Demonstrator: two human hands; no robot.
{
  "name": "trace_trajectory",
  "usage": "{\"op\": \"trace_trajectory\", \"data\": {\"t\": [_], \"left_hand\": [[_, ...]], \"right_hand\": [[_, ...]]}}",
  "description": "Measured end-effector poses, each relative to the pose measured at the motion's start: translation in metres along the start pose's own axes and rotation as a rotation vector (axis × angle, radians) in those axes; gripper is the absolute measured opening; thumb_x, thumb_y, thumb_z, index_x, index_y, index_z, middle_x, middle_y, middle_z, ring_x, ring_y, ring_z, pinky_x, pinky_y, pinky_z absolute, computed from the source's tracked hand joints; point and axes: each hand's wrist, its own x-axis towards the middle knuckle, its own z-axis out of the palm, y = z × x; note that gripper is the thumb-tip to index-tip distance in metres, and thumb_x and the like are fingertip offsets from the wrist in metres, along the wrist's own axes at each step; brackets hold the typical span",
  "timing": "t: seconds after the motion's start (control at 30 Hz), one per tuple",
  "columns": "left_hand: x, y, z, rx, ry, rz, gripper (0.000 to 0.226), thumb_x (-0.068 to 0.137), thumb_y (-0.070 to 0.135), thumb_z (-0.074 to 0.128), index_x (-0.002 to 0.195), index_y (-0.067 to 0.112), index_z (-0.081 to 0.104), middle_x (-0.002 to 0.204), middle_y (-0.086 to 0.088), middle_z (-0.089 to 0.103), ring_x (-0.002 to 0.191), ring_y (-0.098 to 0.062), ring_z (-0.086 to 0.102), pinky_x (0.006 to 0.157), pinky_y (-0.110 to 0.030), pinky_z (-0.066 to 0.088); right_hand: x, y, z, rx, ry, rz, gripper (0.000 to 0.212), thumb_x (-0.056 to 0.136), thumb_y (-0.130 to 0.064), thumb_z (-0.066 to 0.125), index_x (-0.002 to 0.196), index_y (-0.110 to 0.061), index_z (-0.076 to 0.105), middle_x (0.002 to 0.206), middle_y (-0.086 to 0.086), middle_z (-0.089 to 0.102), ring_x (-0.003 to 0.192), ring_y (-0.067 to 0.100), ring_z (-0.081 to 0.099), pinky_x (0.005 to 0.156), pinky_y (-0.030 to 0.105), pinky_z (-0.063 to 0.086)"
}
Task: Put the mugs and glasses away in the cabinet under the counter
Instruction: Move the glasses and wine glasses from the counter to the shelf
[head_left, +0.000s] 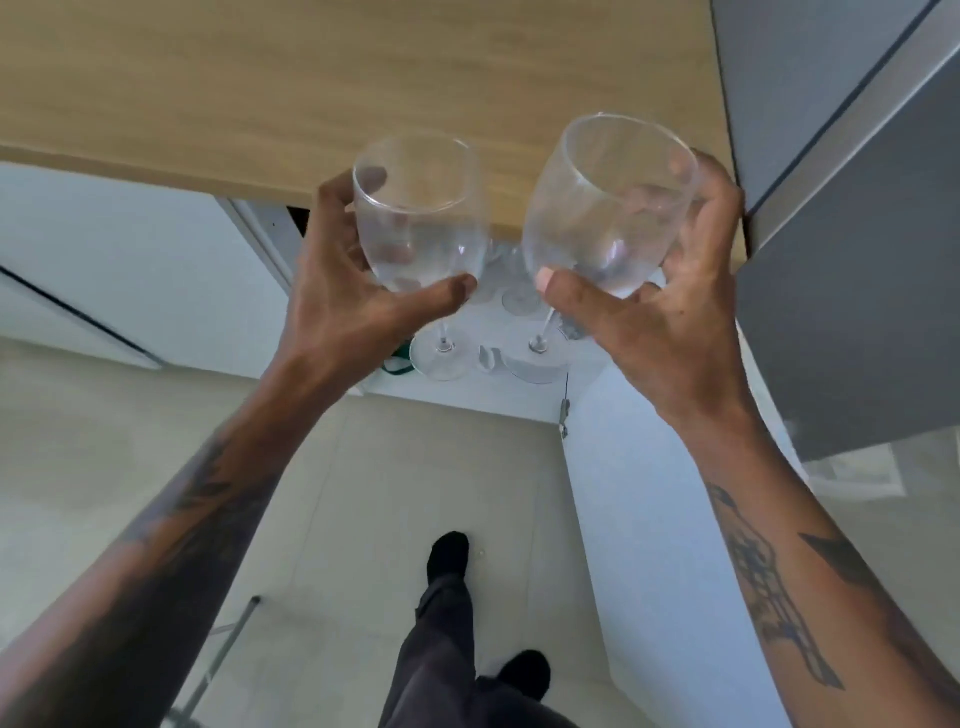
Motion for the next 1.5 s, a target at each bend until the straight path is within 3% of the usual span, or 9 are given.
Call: {"op": "trace_trajectory", "data": {"t": [0.17, 0.3, 0.47, 0.6, 0.8, 0.9, 1.03, 1.2, 1.5], "left_hand": [[-0.016, -0.095, 0.033, 0.021, -0.028, -0.065, 0.095, 0.063, 0.029, 0.093, 0.138, 0.024, 0.035, 0.13, 0.003, 0.054, 0.109, -0.014, 0.066, 0.079, -0.032, 0.063], [-0.001, -0.161, 0.066, 0.035, -0.047, -0.115, 0.098, 0.062, 0.03, 0.09, 0.139, 0.026, 0.03, 0.129, 0.005, 0.053, 0.11, -0.01, 0.064, 0.08, -0.032, 0.063], [0.04, -0.226, 0.11, 0.023, -0.032, -0.073, 0.1, 0.06, 0.028, 0.091, 0.14, 0.021, 0.03, 0.128, 0.002, 0.052, 0.107, -0.01, 0.063, 0.08, -0.02, 0.059], [0.068, -0.258, 0.133, 0.003, 0.013, -0.032, 0.098, 0.062, 0.024, 0.091, 0.139, 0.018, 0.03, 0.127, 0.002, 0.051, 0.105, -0.01, 0.063, 0.08, -0.027, 0.062], [0.093, -0.283, 0.151, 0.005, 0.033, -0.013, 0.098, 0.062, 0.022, 0.091, 0.139, 0.014, 0.031, 0.126, -0.001, 0.051, 0.111, -0.016, 0.062, 0.085, -0.037, 0.062], [0.1, -0.29, 0.156, 0.006, 0.027, -0.017, 0.098, 0.062, 0.023, 0.091, 0.139, 0.015, 0.031, 0.126, -0.001, 0.051, 0.11, -0.012, 0.061, 0.085, -0.034, 0.062], [0.11, -0.293, 0.163, 0.0, 0.02, -0.014, 0.099, 0.061, 0.026, 0.092, 0.139, 0.015, 0.031, 0.126, -0.001, 0.05, 0.112, -0.018, 0.062, 0.083, -0.031, 0.062], [0.122, -0.296, 0.166, 0.011, 0.032, -0.003, 0.099, 0.062, 0.025, 0.091, 0.139, 0.015, 0.031, 0.124, -0.001, 0.05, 0.113, -0.023, 0.06, 0.086, -0.039, 0.061], [0.143, -0.303, 0.166, 0.047, -0.027, 0.053, 0.098, 0.064, 0.024, 0.091, 0.14, 0.008, 0.031, 0.135, -0.002, 0.046, 0.12, -0.02, 0.056, 0.094, -0.036, 0.058]], "right_hand": [[-0.028, 0.085, 0.035, -0.068, -0.04, 0.095, 0.096, 0.067, -0.019, 0.09, 0.142, -0.018, 0.031, 0.14, -0.002, 0.051, 0.123, 0.017, 0.058, 0.092, 0.045, 0.057], [-0.02, 0.158, 0.067, -0.106, -0.014, 0.17, 0.094, 0.066, -0.011, 0.09, 0.139, -0.017, 0.031, 0.14, -0.003, 0.049, 0.122, 0.025, 0.058, 0.095, 0.047, 0.057], [0.012, 0.235, 0.101, -0.159, 0.079, 0.162, 0.095, 0.065, -0.013, 0.09, 0.139, -0.01, 0.03, 0.141, 0.005, 0.049, 0.126, 0.024, 0.055, 0.098, 0.045, 0.055], [0.036, 0.273, 0.121, -0.181, 0.167, 0.131, 0.095, 0.065, -0.016, 0.088, 0.14, -0.007, 0.031, 0.139, 0.009, 0.05, 0.124, 0.025, 0.056, 0.1, 0.042, 0.053], [0.056, 0.305, 0.135, -0.192, 0.213, 0.132, 0.094, 0.066, -0.015, 0.087, 0.14, -0.003, 0.031, 0.137, 0.009, 0.05, 0.122, 0.024, 0.053, 0.102, 0.038, 0.05], [0.064, 0.312, 0.139, -0.203, 0.219, 0.13, 0.095, 0.065, -0.016, 0.088, 0.141, -0.005, 0.031, 0.136, 0.007, 0.05, 0.122, 0.023, 0.054, 0.102, 0.036, 0.05], [0.07, 0.318, 0.144, -0.208, 0.205, 0.135, 0.096, 0.066, -0.017, 0.088, 0.142, -0.009, 0.03, 0.137, 0.006, 0.048, 0.122, 0.025, 0.054, 0.101, 0.039, 0.051], [0.073, 0.32, 0.149, -0.203, 0.206, 0.136, 0.096, 0.067, -0.016, 0.088, 0.142, -0.005, 0.03, 0.136, 0.006, 0.047, 0.123, 0.026, 0.053, 0.101, 0.038, 0.051], [0.092, 0.326, 0.152, -0.193, 0.188, 0.157, 0.098, 0.069, -0.017, 0.088, 0.145, -0.005, 0.028, 0.142, 0.008, 0.043, 0.128, 0.027, 0.052, 0.102, 0.042, 0.052]]}}
